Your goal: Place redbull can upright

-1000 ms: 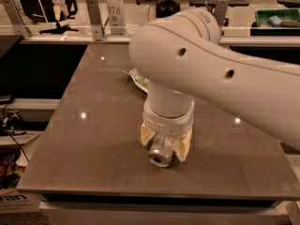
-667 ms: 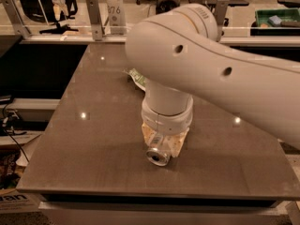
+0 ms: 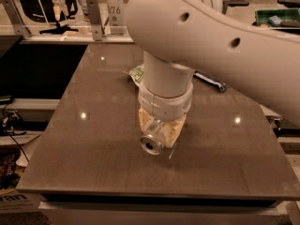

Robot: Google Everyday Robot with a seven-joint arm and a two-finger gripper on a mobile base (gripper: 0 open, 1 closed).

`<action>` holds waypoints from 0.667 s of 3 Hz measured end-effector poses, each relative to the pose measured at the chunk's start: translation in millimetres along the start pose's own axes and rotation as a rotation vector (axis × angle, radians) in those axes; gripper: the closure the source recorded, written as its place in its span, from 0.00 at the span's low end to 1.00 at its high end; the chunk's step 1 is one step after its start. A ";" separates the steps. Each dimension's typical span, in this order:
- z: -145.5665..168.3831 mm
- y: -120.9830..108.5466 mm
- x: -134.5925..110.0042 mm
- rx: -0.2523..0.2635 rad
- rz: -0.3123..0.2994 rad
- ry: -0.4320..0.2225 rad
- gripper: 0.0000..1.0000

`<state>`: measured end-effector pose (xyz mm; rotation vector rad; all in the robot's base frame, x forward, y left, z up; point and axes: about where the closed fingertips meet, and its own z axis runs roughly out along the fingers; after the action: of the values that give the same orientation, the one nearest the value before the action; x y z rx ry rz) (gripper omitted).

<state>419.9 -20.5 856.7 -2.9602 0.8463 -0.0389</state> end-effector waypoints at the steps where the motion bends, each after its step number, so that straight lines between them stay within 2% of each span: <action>1: -20.1 -13.8 1.6 0.033 0.121 -0.053 1.00; 2: -44.5 -32.5 5.9 0.090 0.295 -0.119 1.00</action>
Offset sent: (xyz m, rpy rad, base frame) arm 0.0370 0.0341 0.0753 0.2495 0.1352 -0.5043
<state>440.2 1.6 903.3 -2.6924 1.2169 0.1096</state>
